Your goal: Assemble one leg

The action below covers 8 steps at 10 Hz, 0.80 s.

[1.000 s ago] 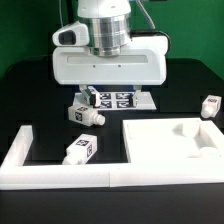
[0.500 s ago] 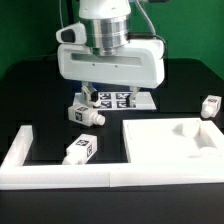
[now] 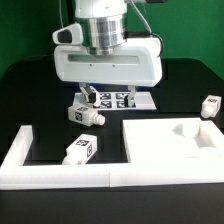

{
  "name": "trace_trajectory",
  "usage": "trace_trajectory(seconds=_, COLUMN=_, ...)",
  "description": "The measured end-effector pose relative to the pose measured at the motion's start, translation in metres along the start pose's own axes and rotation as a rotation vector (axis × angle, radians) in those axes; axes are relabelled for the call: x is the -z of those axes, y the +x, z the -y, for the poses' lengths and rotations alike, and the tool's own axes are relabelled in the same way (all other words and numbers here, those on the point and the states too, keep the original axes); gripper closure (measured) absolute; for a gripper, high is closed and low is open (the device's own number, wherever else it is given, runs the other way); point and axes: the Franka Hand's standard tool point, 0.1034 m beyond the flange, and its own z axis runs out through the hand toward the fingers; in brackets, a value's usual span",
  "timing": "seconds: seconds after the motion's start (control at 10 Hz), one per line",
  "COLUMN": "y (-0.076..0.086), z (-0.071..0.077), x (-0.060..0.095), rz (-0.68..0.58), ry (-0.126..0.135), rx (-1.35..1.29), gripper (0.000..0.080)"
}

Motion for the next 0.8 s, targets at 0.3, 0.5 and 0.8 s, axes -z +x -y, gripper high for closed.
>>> trace_trajectory(seconds=0.3, y=-0.0061, z=-0.0024, x=-0.0030, rz=0.017, ry=0.022, rx=-0.478, gripper=0.0151)
trace_trajectory(seconds=0.5, y=-0.0055, z=0.0011, x=-0.0031, rz=0.018, ry=0.046, rx=-0.591, gripper=0.0151)
trace_trajectory(seconds=0.8, y=-0.0061, z=0.0020, x=-0.0034, rz=0.019, ry=0.046, rx=-0.595, gripper=0.0151)
